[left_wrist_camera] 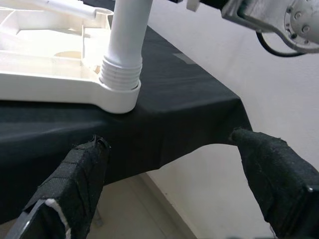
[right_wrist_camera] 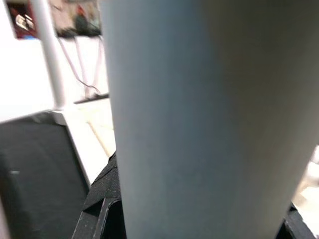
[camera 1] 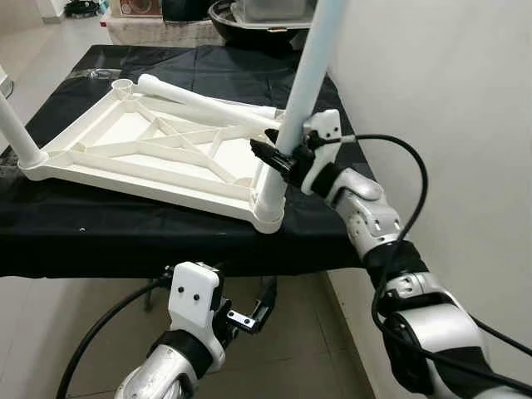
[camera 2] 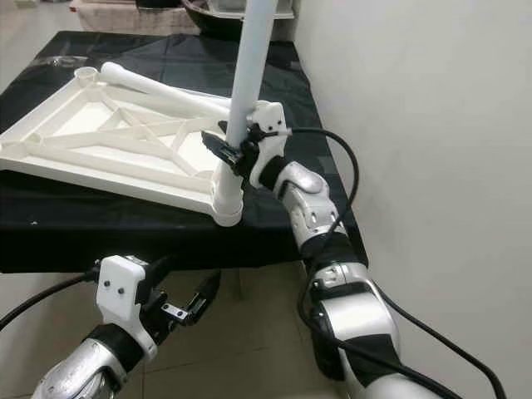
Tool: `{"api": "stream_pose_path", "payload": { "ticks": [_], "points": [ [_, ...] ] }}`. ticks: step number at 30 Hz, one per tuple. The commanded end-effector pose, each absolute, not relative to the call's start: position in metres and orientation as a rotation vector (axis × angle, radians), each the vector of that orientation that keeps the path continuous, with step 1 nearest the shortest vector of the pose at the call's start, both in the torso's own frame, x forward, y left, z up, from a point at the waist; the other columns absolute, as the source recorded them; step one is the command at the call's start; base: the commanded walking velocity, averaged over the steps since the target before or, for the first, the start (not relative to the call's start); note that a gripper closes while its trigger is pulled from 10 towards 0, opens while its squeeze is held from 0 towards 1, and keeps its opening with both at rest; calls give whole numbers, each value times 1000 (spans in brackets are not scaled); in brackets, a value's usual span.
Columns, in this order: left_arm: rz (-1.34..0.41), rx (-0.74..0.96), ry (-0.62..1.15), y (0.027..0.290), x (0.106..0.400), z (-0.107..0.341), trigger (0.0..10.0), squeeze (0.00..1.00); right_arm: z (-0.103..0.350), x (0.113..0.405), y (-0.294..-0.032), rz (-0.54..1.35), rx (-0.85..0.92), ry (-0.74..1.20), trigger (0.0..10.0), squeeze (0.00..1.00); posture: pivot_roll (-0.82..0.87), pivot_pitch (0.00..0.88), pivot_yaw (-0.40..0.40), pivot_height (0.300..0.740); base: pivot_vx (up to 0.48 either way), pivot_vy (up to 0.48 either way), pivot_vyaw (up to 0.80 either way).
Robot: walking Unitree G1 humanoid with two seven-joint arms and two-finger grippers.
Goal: Building children table
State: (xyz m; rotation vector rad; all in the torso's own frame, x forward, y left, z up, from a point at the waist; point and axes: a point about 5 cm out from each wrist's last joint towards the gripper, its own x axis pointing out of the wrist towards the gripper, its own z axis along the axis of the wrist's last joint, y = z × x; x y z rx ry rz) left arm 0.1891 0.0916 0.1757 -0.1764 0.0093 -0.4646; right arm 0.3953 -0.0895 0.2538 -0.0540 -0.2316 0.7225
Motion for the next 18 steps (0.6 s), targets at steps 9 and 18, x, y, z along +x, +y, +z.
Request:
{"api": "stream_pose_path", "payload": {
  "ticks": [9,18],
  "points": [
    [-448,-168,15,92,191,172,10000,0,223,406,-91,488,-22,-7,10000,0,77,170,-90,740,0,0,0],
    [-443,-160,5,93,195,172,10000,0,217,407,-97,270,95,-5,10000,0,73,152,-89,740,0,0,0]
  ]
}}
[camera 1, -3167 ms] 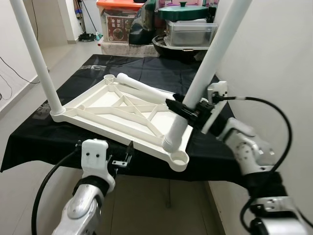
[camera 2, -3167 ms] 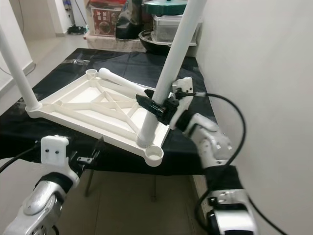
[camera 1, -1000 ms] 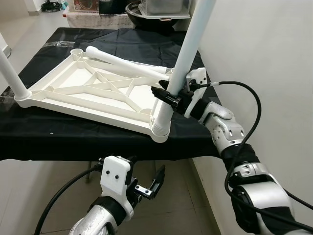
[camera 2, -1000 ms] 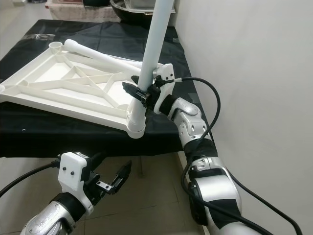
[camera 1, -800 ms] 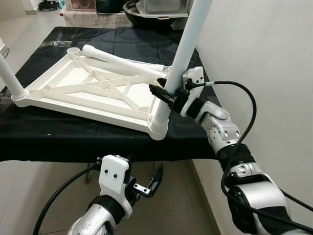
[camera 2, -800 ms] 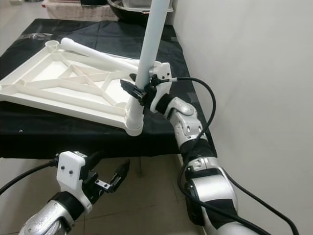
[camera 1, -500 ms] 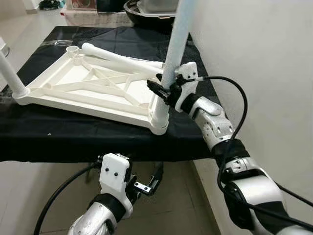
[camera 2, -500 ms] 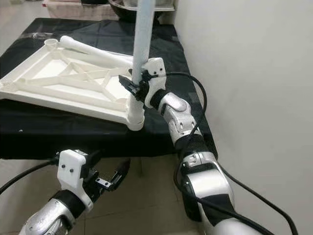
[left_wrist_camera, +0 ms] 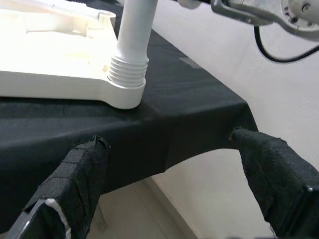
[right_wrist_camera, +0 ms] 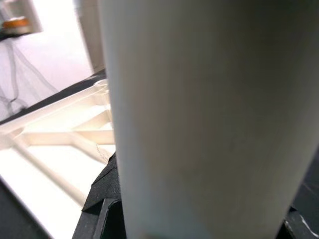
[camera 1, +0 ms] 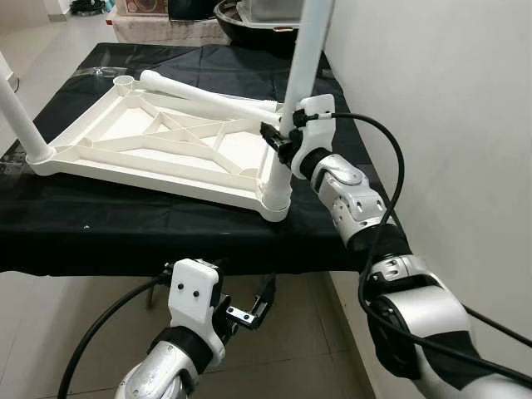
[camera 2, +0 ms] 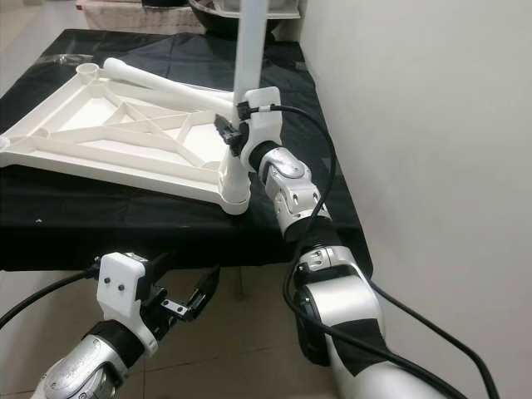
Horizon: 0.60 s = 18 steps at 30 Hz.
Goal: Building children table
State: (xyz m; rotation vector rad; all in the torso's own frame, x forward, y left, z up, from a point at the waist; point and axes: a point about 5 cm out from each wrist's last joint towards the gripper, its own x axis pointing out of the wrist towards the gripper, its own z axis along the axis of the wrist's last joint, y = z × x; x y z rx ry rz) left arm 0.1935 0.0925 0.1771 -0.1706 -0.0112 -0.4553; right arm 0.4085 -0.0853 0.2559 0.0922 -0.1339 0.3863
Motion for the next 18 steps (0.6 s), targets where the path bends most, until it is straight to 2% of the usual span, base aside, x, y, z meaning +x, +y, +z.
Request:
{"api": "stream_pose_path", "payload": {
  "ticks": [1,11,18],
  "points": [
    [-441,-159,3,94,196,172,10000,0,214,404,-99,214,113,-20,10000,0,72,145,-86,740,0,0,0],
    [-439,-151,-7,95,202,171,10000,0,214,383,-88,52,117,-103,10000,0,70,124,-77,740,0,0,0],
    [-439,-145,-19,95,205,171,10000,0,213,371,-76,-77,34,-90,10000,0,71,114,-72,740,0,0,0]
  ]
}}
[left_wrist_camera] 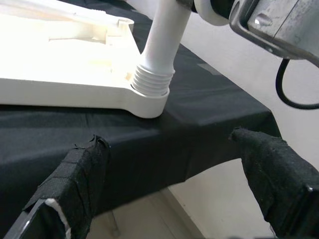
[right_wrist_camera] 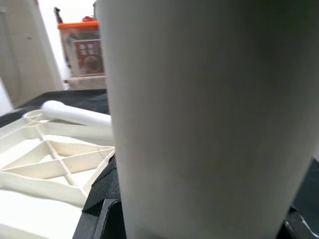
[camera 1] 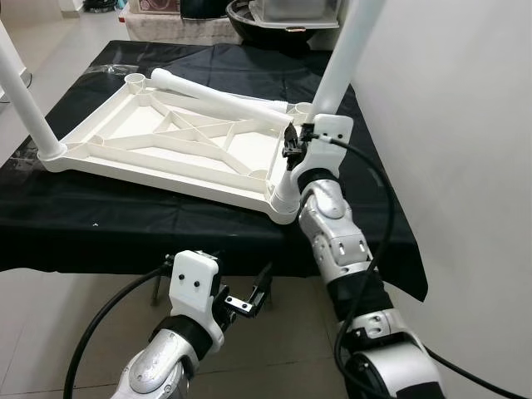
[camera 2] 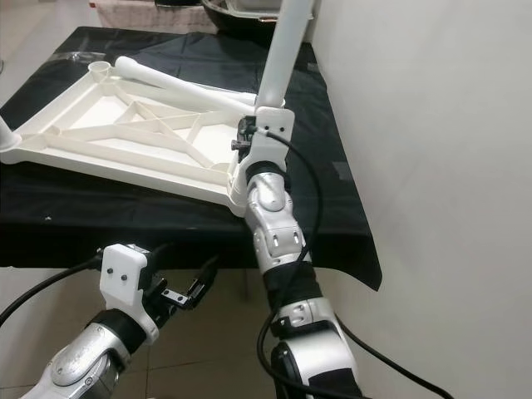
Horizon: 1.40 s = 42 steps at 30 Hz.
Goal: Building children table
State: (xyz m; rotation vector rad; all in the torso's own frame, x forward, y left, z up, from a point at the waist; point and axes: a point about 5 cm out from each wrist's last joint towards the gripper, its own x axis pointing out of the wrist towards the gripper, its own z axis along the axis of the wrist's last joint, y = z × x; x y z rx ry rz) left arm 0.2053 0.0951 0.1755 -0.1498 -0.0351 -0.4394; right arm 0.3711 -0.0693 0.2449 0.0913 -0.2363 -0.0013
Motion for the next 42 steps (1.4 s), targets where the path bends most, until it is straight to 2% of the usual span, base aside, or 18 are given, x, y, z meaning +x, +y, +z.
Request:
{"api": "stream_pose_path", "payload": {
  "ticks": [1,5,11,15,18,21,26,28,29,33,34,36,37,38,39,42],
  "points": [
    [-439,-145,-19,95,205,171,10000,0,213,371,-76,-77,34,-90,10000,0,71,114,-72,740,0,0,0],
    [-439,-140,-24,96,208,171,10000,0,218,373,-76,-184,4,-73,10000,0,68,112,-74,740,0,0,0],
    [-435,-138,-29,97,209,171,10000,0,221,376,-80,-257,77,-45,10000,0,66,114,-73,740,0,0,0],
    [-434,-135,-29,96,211,171,10000,0,228,378,-77,-216,150,-60,10000,0,51,108,-88,740,0,0,0],
    [-429,-140,-31,98,211,170,10000,0,244,380,-76,-195,175,-133,10000,0,39,109,-80,740,0,0,0],
    [-429,-152,-24,100,214,168,10000,0,279,382,-80,-135,266,-245,10000,0,29,94,-55,740,0,0,0],
    [-424,-157,-24,102,217,169,10000,0,299,380,-85,-75,297,-331,10000,0,31,86,-50,740,0,0,0],
    [-415,-162,-27,103,220,169,10000,0,313,372,-85,53,326,-420,10000,0,31,78,-41,740,0,0,0],
    [-410,-165,-32,104,221,169,10000,1000,317,368,-85,101,334,-447,10000,0,30,75,-43,740,0,0,0],
    [-404,-168,-37,104,222,170,10000,1000,319,365,-85,138,340,-467,10000,0,30,75,-43,740,0,0,0],
    [-398,-144,-37,105,224,170,10000,1000,316,361,-83,211,359,-464,10000,0,34,68,-35,740,0,0,0],
    [-398,-144,-37,105,224,170,10000,1000,316,361,-83,211,359,-464,10000,0,34,68,-35,740,0,0,0],
    [-387,-121,-38,106,226,170,10000,1000,312,357,-82,276,373,-457,10000,0,34,68,-35,740,0,0,0],
    [-370,-38,-28,109,232,169,10000,0,302,352,-82,338,371,-441,10000,0,52,61,-21,740,0,0,0],
    [-356,21,-22,111,237,168,10000,0,294,348,-83,376,368,-429,10000,0,52,58,-24,740,0,0,0],
    [-337,47,-20,112,244,169,10000,0,287,346,-83,399,363,-416,10000,0,58,51,-33,740,0,0,0]
  ]
}}
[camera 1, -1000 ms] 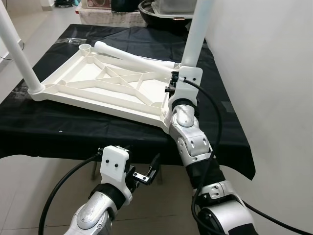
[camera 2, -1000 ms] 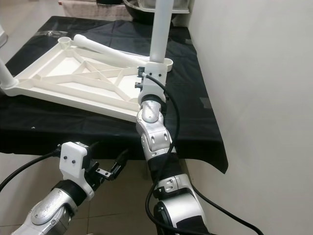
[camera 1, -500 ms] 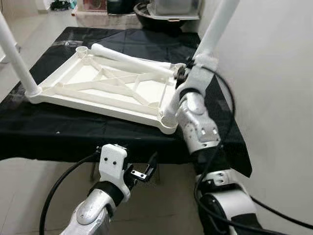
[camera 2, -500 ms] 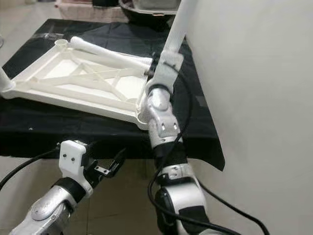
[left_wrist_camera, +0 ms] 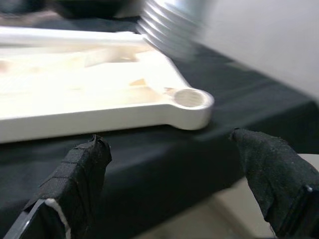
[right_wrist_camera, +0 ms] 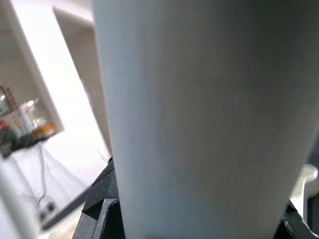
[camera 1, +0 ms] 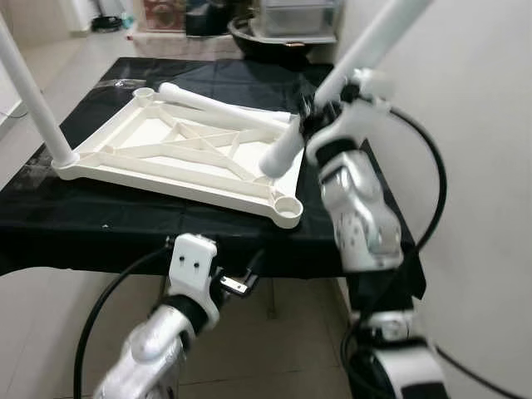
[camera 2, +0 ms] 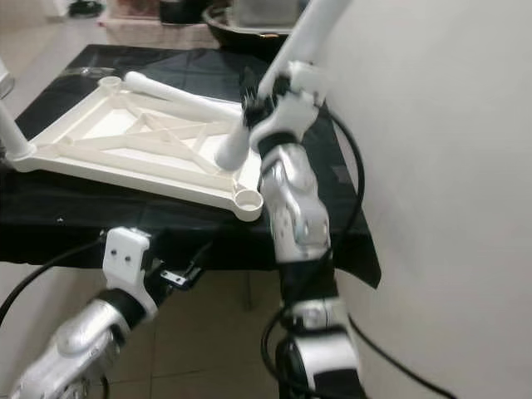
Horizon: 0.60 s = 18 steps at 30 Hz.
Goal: Building children table
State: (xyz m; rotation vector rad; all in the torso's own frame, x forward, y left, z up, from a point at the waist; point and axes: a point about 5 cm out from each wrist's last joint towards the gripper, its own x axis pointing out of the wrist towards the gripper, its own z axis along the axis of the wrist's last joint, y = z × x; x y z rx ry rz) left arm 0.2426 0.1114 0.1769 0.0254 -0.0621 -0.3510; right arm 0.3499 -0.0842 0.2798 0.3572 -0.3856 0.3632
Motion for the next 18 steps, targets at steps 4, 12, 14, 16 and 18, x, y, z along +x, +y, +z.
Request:
{"api": "stream_pose_path", "payload": {
  "ticks": [4,12,14,16,18],
  "points": [
    [-303,121,-30,115,262,171,10000,0,270,339,-84,468,344,-369,10000,0,62,45,-36,740,0,0,0],
    [-366,236,-57,106,280,170,10000,0,258,326,-78,571,286,-327,10000,0,49,44,-30,740,0,0,0],
    [-396,246,-51,102,283,167,10000,0,256,323,-77,591,286,-316,10000,0,49,42,-31,740,0,0,0],
    [-458,266,-65,91,287,163,10000,0,252,316,-73,627,289,-298,10000,0,47,43,-32,740,0,0,0],
    [-512,293,-82,79,289,161,10000,0,246,312,-71,646,273,-284,10000,0,48,42,-32,740,0,0,0]
  ]
}}
